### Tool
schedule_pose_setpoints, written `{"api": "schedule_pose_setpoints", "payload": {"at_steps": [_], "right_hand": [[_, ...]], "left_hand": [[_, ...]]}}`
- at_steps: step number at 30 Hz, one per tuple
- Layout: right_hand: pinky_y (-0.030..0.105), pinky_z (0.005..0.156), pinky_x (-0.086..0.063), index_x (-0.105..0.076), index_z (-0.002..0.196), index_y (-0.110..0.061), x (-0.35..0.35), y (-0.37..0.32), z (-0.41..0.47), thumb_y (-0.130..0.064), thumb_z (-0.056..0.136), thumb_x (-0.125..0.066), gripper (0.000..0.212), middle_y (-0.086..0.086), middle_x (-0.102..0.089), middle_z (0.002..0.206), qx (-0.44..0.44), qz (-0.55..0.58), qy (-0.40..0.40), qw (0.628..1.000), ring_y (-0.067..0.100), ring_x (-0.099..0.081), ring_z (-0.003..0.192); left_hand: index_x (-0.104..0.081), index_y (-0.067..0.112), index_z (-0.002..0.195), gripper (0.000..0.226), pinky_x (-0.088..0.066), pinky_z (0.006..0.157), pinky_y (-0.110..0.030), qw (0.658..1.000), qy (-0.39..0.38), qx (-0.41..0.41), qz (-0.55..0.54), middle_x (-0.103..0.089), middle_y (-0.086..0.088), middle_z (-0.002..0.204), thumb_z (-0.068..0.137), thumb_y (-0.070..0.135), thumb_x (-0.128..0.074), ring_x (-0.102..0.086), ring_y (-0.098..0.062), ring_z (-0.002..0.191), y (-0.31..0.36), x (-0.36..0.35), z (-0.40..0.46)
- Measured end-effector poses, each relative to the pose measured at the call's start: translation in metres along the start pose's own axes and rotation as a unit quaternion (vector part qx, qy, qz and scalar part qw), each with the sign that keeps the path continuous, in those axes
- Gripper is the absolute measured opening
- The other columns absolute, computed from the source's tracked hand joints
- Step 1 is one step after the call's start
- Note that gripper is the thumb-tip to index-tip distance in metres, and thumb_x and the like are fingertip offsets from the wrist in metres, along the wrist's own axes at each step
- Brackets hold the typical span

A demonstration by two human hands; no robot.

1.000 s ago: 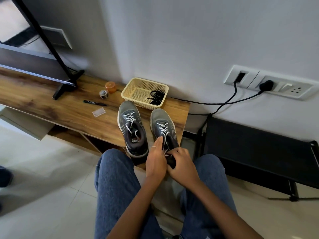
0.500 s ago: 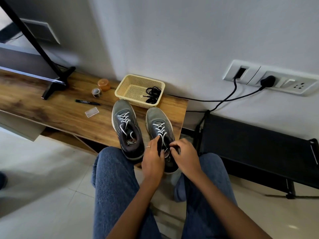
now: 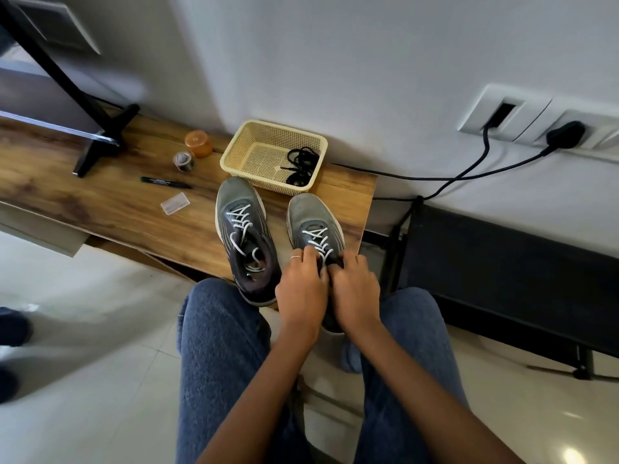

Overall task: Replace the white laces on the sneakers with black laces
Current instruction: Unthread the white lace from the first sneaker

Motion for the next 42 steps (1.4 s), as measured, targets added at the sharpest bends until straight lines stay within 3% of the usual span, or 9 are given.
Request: {"api": "schedule_pose_setpoints", "payload": {"at_steps": [5, 10, 15, 19, 26, 33, 36, 39, 42], "right_hand": [[0.037, 0.072, -0.039, -0.071, 0.094, -0.012, -0.001, 0.007, 0.003, -0.021, 0.089, -0.058, 0.016, 0.006, -0.057, 0.111, -0.024, 0.042, -0.002, 0.999, 0.028, -0.050, 0.102], [0.032, 0.087, -0.030, -0.071, 0.087, -0.022, 0.007, 0.029, -0.001, -0.032, 0.086, -0.063, 0.012, -0.009, -0.053, 0.113, -0.107, 0.185, -0.029, 0.976, 0.014, -0.041, 0.113], [0.017, 0.064, -0.043, -0.069, 0.073, -0.012, 0.037, 0.044, -0.008, -0.021, 0.088, -0.065, 0.018, -0.005, -0.064, 0.070, -0.199, 0.469, -0.050, 0.859, -0.004, -0.056, 0.064], [0.008, 0.056, -0.045, -0.068, 0.086, 0.000, 0.066, 0.038, -0.015, -0.014, 0.094, -0.057, 0.019, 0.005, -0.067, 0.071, -0.217, 0.587, -0.073, 0.776, 0.005, -0.063, 0.063], [0.023, 0.064, -0.050, -0.069, 0.100, -0.005, 0.102, 0.030, -0.018, -0.017, 0.099, -0.049, 0.023, 0.003, -0.057, 0.067, -0.180, 0.612, -0.075, 0.767, 0.013, -0.056, 0.065], [0.023, 0.066, -0.051, -0.070, 0.100, -0.008, 0.119, 0.040, -0.024, -0.017, 0.097, -0.051, 0.021, 0.004, -0.057, 0.069, -0.178, 0.618, -0.044, 0.765, 0.012, -0.056, 0.065], [0.024, 0.065, -0.050, -0.070, 0.098, -0.009, 0.117, 0.050, -0.027, -0.016, 0.097, -0.051, 0.020, 0.003, -0.058, 0.068, -0.193, 0.625, -0.029, 0.756, 0.011, -0.056, 0.065], [0.023, 0.063, -0.049, -0.070, 0.096, -0.010, 0.112, 0.062, -0.028, -0.013, 0.098, -0.049, 0.022, 0.002, -0.059, 0.068, -0.217, 0.629, -0.008, 0.746, 0.011, -0.057, 0.065], [0.021, 0.062, -0.049, -0.070, 0.095, -0.013, 0.104, 0.073, -0.028, -0.014, 0.098, -0.049, 0.022, 0.002, -0.061, 0.071, -0.245, 0.626, 0.013, 0.740, 0.010, -0.058, 0.066]], "left_hand": [[-0.053, 0.017, 0.105, 0.015, -0.049, 0.066, -0.040, 0.999, 0.008, -0.001, -0.033, -0.058, -0.001, 0.103, 0.094, 0.027, -0.055, -0.058, -0.022, 0.093, -0.003, 0.001, 0.001], [-0.051, 0.020, 0.122, 0.027, -0.049, 0.072, -0.037, 0.996, 0.005, -0.053, -0.065, -0.055, -0.001, 0.115, 0.095, 0.019, -0.052, -0.055, -0.020, 0.099, 0.005, 0.005, -0.001], [-0.063, 0.006, 0.105, 0.030, -0.052, 0.059, -0.039, 0.988, 0.005, -0.152, 0.005, -0.059, -0.012, 0.109, 0.076, 0.001, -0.068, -0.061, -0.031, 0.083, 0.019, 0.003, 0.002], [-0.063, 0.003, 0.099, 0.039, -0.051, 0.064, -0.043, 0.983, 0.005, -0.170, 0.075, -0.059, -0.018, 0.113, 0.062, -0.006, -0.072, -0.059, -0.039, 0.088, 0.028, 0.002, 0.005], [-0.048, 0.015, 0.129, 0.044, -0.042, 0.092, -0.041, 0.962, -0.063, -0.138, 0.225, -0.028, -0.007, 0.148, 0.087, 0.016, -0.061, -0.031, -0.030, 0.130, 0.035, 0.001, 0.006], [-0.057, 0.017, 0.125, 0.032, -0.037, 0.092, -0.041, 0.904, -0.101, -0.185, 0.371, -0.029, -0.005, 0.150, 0.094, 0.026, -0.057, -0.016, -0.032, 0.142, 0.043, -0.013, 0.011], [-0.062, 0.017, 0.119, 0.037, -0.032, 0.096, -0.041, 0.921, -0.118, -0.230, 0.292, -0.042, 0.001, 0.142, 0.092, 0.041, -0.056, -0.025, -0.024, 0.136, 0.046, -0.010, 0.018], [-0.064, 0.024, 0.100, 0.026, -0.024, 0.097, -0.039, 0.972, -0.143, -0.177, 0.053, -0.057, 0.005, 0.116, 0.089, 0.048, -0.058, -0.037, -0.016, 0.120, 0.025, 0.004, 0.030], [-0.055, 0.029, 0.078, 0.016, -0.044, 0.087, -0.043, 0.971, -0.129, -0.100, -0.174, -0.061, 0.005, 0.084, 0.094, 0.032, -0.059, -0.057, -0.012, 0.088, -0.002, 0.018, 0.041]]}}
Point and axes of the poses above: each hand's wrist, its own z-axis towards the middle knuckle, its own x-axis out of the back of the hand, y = z × x, the point moved 10 cm from there along z, towards the middle knuckle
